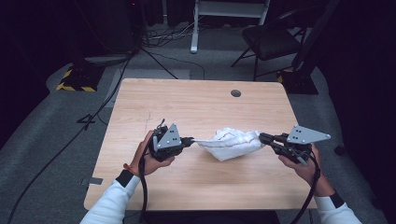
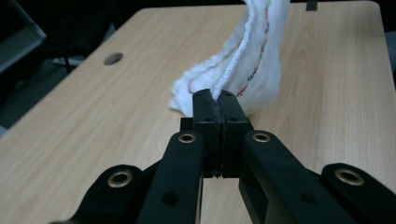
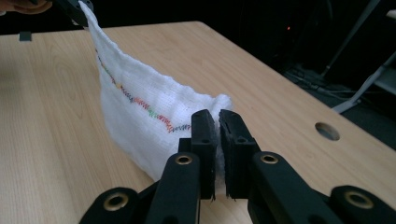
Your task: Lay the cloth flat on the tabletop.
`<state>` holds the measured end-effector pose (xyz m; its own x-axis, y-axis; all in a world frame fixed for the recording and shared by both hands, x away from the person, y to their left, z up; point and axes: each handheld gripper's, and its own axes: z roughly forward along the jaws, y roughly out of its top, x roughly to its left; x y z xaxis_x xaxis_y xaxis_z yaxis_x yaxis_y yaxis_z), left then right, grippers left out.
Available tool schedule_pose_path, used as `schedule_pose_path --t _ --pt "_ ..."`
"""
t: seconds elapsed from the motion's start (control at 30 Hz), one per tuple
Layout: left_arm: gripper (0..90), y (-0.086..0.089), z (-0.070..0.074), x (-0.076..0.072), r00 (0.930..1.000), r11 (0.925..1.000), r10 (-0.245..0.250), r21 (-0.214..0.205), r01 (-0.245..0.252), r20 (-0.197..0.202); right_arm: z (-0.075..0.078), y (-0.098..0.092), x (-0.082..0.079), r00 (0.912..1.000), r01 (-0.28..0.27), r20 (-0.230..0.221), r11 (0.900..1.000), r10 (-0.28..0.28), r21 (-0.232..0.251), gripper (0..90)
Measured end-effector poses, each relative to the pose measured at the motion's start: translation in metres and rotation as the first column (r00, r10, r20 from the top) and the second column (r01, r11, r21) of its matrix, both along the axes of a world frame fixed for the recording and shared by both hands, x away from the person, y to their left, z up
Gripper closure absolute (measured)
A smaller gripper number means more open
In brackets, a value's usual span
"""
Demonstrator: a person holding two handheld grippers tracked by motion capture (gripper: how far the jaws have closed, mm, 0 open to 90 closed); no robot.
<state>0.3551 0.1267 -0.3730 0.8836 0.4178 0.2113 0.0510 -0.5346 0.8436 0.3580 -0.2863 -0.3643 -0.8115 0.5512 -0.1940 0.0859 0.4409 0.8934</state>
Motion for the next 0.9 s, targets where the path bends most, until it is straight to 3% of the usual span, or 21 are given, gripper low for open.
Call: schedule_pose_path --t 0.33,0.5,0.57,0.7,0.9 --pt "88.3 0.009 0.035 -0.010 0.9975 0.9991 0.006 -0.042 -0.003 0.071 0.032 0.000 -0.014 0.9964 0.004 0.084 0.9970 -0.011 0.077 85.5" --pt "88.3 0.005 0.048 -0.002 0.9973 0.9988 0.014 -0.047 -0.010 0.072 0.043 0.003 -0.008 0.9929 0.027 0.112 0.9951 -0.038 0.095 85.4" --pt "88.2 0.002 0.050 0.008 0.9975 0.9988 0.027 -0.042 -0.024 0.065 0.046 0.004 0.002 0.9913 0.052 0.116 0.9940 -0.063 0.096 85.4" --pt "88.2 -0.007 0.043 0.043 0.9967 0.9965 0.080 -0.025 -0.080 0.009 0.041 0.005 0.034 0.9869 0.127 0.089 0.9877 -0.135 0.092 85.4" --pt "88.1 -0.024 0.017 0.099 0.9850 0.9883 0.152 0.025 -0.150 -0.082 0.020 0.013 0.092 0.9721 0.232 0.024 0.9720 -0.233 0.036 85.4"
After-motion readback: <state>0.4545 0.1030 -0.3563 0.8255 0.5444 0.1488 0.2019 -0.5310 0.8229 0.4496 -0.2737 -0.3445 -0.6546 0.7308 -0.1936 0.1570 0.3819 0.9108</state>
